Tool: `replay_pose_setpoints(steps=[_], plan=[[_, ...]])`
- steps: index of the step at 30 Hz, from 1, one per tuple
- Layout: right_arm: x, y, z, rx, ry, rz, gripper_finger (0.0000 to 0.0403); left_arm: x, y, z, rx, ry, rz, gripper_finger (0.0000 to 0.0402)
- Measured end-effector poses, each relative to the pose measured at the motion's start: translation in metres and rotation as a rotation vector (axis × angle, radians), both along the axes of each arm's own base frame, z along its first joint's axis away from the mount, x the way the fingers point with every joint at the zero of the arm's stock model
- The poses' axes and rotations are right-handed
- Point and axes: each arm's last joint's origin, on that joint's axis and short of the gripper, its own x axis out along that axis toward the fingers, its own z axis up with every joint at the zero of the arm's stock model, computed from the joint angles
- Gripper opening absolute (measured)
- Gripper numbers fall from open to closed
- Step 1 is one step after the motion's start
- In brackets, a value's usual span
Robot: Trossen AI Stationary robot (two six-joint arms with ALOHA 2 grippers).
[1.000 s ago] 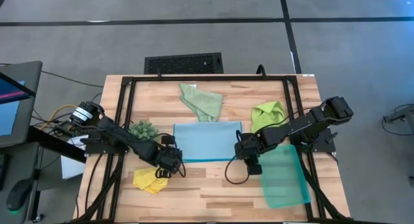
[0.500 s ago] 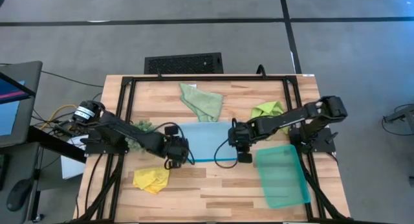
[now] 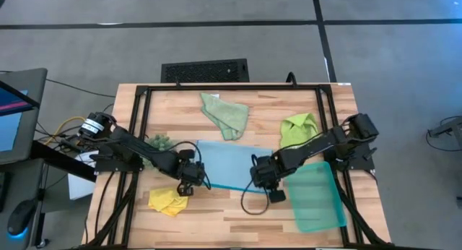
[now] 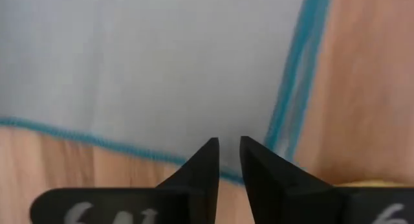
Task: Fold microfiber towels
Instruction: Fold the blue microfiber cloth
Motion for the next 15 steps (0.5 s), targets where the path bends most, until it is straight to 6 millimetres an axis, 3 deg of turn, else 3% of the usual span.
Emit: replay_pose_setpoints(steps=[4,8,15], plan=[[-0.002,0.004,0.025,-0.035,-0.108,0.007,0.0031,0.008,0.001,0.013,0.077,-0.094,0.008,0.0052],[-0.003,-0.012,0.034,-0.169,-0.147,-0.180,0.0014,0.022,0.014,0.017,0.189,-0.225,0.111,0.0051],[-0.013,-0.056,0.008,-0.282,-0.052,-0.405,0.0015,0.043,0.048,-0.002,0.173,-0.246,0.236,0.0051]])
